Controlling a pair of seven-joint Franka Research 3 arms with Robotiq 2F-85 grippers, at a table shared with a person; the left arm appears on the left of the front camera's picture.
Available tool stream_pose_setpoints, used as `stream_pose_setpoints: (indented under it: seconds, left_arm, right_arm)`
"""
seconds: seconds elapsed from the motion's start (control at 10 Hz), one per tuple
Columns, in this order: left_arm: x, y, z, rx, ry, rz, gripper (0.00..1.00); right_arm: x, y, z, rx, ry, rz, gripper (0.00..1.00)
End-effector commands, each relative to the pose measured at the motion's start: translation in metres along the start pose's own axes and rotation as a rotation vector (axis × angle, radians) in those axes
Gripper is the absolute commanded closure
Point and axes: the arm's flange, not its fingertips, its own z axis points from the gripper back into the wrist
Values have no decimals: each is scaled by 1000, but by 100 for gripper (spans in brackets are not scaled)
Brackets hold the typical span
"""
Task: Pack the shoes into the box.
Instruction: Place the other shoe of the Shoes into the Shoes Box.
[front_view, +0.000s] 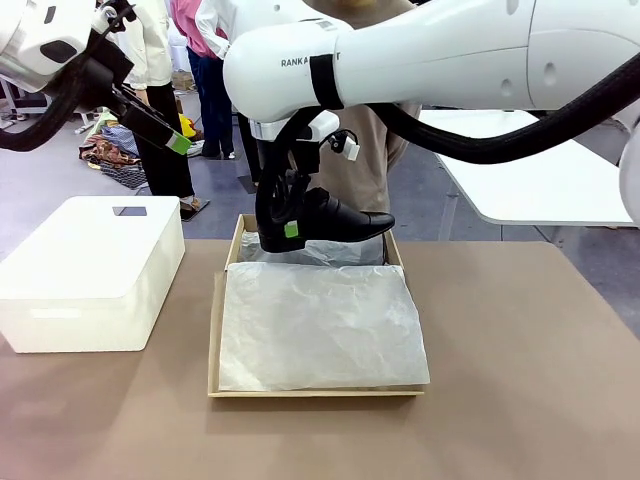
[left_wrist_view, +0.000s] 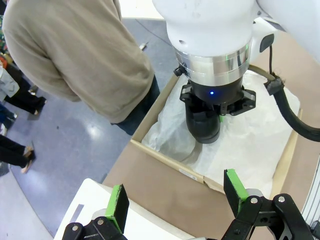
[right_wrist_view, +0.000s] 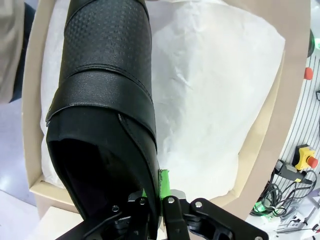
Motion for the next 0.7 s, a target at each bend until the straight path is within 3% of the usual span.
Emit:
stream_pose_setpoints:
  seconds: [0.0, 0.6]
  left_arm:
    - [-1, 0, 1, -13, -12, 4, 0]
    - [-1, 0, 1, -13, -12, 4, 0]
  right_arm:
    - [-3, -1, -5, 39, 14, -71, 100]
    - [-5, 9, -37, 15, 18, -134, 100]
